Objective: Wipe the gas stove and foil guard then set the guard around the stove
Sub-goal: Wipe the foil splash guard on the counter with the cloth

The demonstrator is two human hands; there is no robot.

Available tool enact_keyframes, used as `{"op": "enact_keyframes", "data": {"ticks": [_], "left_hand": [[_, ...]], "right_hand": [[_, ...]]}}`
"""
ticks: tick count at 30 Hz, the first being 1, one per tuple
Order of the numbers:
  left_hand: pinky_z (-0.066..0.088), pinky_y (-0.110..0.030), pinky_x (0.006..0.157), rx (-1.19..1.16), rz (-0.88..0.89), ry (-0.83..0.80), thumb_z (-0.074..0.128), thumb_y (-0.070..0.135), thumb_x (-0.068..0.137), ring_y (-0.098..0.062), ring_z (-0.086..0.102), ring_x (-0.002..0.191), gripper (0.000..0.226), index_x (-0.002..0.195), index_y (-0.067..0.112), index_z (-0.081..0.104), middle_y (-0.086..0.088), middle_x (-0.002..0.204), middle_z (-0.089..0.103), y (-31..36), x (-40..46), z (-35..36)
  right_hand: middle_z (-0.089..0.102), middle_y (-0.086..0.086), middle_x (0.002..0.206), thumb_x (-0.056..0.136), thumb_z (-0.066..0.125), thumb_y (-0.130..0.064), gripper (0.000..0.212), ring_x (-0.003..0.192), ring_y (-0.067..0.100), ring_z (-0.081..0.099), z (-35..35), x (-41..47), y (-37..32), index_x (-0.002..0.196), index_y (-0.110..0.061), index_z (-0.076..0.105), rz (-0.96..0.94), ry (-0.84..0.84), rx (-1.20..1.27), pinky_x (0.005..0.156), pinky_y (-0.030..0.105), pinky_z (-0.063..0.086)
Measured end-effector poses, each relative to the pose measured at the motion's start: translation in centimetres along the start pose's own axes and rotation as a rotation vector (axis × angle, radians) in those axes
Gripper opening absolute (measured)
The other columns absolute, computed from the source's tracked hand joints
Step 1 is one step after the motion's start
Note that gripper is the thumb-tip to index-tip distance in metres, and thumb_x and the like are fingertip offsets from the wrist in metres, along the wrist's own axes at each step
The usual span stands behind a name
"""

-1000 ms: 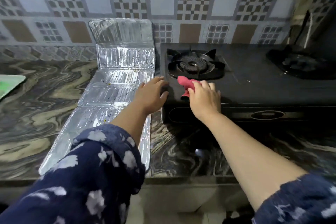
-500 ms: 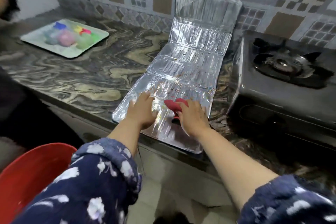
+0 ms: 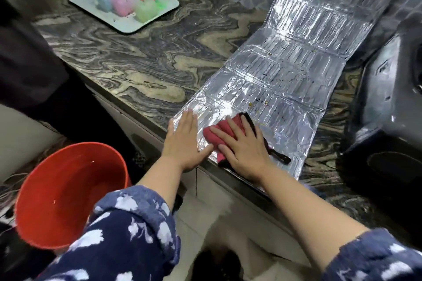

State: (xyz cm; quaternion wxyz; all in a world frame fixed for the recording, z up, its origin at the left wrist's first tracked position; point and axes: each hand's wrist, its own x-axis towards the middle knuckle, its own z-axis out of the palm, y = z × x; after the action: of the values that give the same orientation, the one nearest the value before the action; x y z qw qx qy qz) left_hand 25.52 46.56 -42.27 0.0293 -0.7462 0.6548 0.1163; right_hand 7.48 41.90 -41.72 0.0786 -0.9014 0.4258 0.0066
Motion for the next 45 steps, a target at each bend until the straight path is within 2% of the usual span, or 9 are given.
{"op": "enact_keyframes", "data": {"ticks": [3,7,20,26,29,32,36,39,45], "left_hand": [[-0.009,-0.048,0.117,0.009,-0.003,0.019,0.021,0.067,0.089,-0.019,-0.018,0.148,0.093,0.152,0.005,-0.008,-0.009,0.161,-0.017,0.0,0.2,0.2],[-0.007,-0.049,0.118,0.032,-0.012,0.009,0.019,0.071,0.088,-0.02,-0.019,0.147,0.095,0.151,0.006,-0.01,-0.009,0.16,-0.02,-0.1,0.3,0.3],[-0.007,-0.05,0.119,0.063,-0.039,-0.066,0.015,0.076,0.084,-0.02,-0.02,0.147,0.101,0.151,0.007,-0.014,-0.008,0.159,-0.022,0.2,0.3,-0.2],[-0.008,-0.049,0.119,0.039,-0.044,-0.066,0.019,0.075,0.086,-0.02,-0.02,0.147,0.099,0.151,0.007,-0.013,-0.007,0.16,-0.021,0.3,0.3,-0.2],[0.002,-0.047,0.12,-0.007,-0.099,-0.026,0.033,0.069,0.085,-0.023,0.003,0.149,0.093,0.151,0.008,0.012,-0.01,0.161,0.005,0.6,0.9,-1.2],[0.014,-0.046,0.118,-0.037,-0.147,0.156,0.041,0.049,0.084,-0.028,0.024,0.139,0.069,0.138,0.006,0.035,-0.013,0.147,0.032,1.2,2.9,-2.9],[-0.004,-0.048,0.12,-0.113,-0.06,0.123,0.028,0.031,0.097,-0.021,-0.007,0.149,0.063,0.153,0.008,0.011,-0.007,0.163,0.0,2.7,6.4,-3.2],[-0.005,-0.049,0.12,-0.107,-0.021,0.052,0.013,0.041,0.1,-0.017,-0.014,0.148,0.063,0.154,0.01,0.001,-0.005,0.162,-0.01,3.3,7.4,-1.6],[-0.004,-0.046,0.121,0.009,0.012,0.118,-0.003,0.063,0.089,-0.016,-0.018,0.147,0.083,0.153,0.01,-0.008,-0.004,0.161,-0.015,2.9,7.3,0.1]], "right_hand": [[0.01,-0.009,0.161,0.086,0.005,-0.06,0.056,0.148,0.031,-0.001,0.0,2.5,0.2,0.141,-0.056,0.013,-0.037,-0.022,-0.007,0.115,0.059,-0.002],[0.006,-0.009,0.161,0.094,0.016,-0.056,0.048,0.148,0.028,-0.005,-0.2,6.0,1.1,0.142,-0.055,0.013,-0.027,-0.022,0.008,0.114,0.061,-0.003],[-0.007,0.001,0.161,0.099,0.013,-0.047,0.05,0.147,0.029,-0.012,-0.9,3.5,4.7,0.148,-0.042,0.003,0.4,-0.033,0.049,0.115,0.06,-0.006],[-0.016,-0.001,0.16,0.097,0.014,-0.053,0.048,0.146,0.038,-0.013,0.0,2.2,0.0,0.141,-0.057,-0.001,0.244,0.046,0.061,0.113,0.061,-0.005],[-0.012,-0.002,0.161,0.096,0.016,-0.054,0.044,0.145,0.039,-0.012,-0.3,4.4,-0.7,0.139,-0.061,0.007,0.184,0.002,0.074,0.112,0.064,-0.008],[-0.004,0.0,0.162,0.096,0.026,-0.049,0.045,0.146,0.036,-0.01,-1.0,5.5,-0.2,0.139,-0.059,0.017,0.174,0.0,0.123,0.113,0.063,-0.01],[0.002,-0.001,0.162,0.096,0.029,-0.04,0.05,0.147,0.032,-0.01,-1.5,4.7,1.5,0.141,-0.056,0.015,0.121,-0.042,0.151,0.116,0.056,-0.01],[0.0,-0.006,0.161,0.098,0.022,-0.046,0.048,0.148,0.028,-0.009,-0.9,3.8,3.6,0.143,-0.056,0.008,0.122,-0.003,0.106,0.118,0.054,-0.005],[-0.002,-0.005,0.161,0.096,0.014,-0.056,0.05,0.148,0.025,-0.012,-1.2,4.6,8.9,0.143,-0.055,0.0,0.298,-0.019,0.055,0.117,0.058,0.0]]}}
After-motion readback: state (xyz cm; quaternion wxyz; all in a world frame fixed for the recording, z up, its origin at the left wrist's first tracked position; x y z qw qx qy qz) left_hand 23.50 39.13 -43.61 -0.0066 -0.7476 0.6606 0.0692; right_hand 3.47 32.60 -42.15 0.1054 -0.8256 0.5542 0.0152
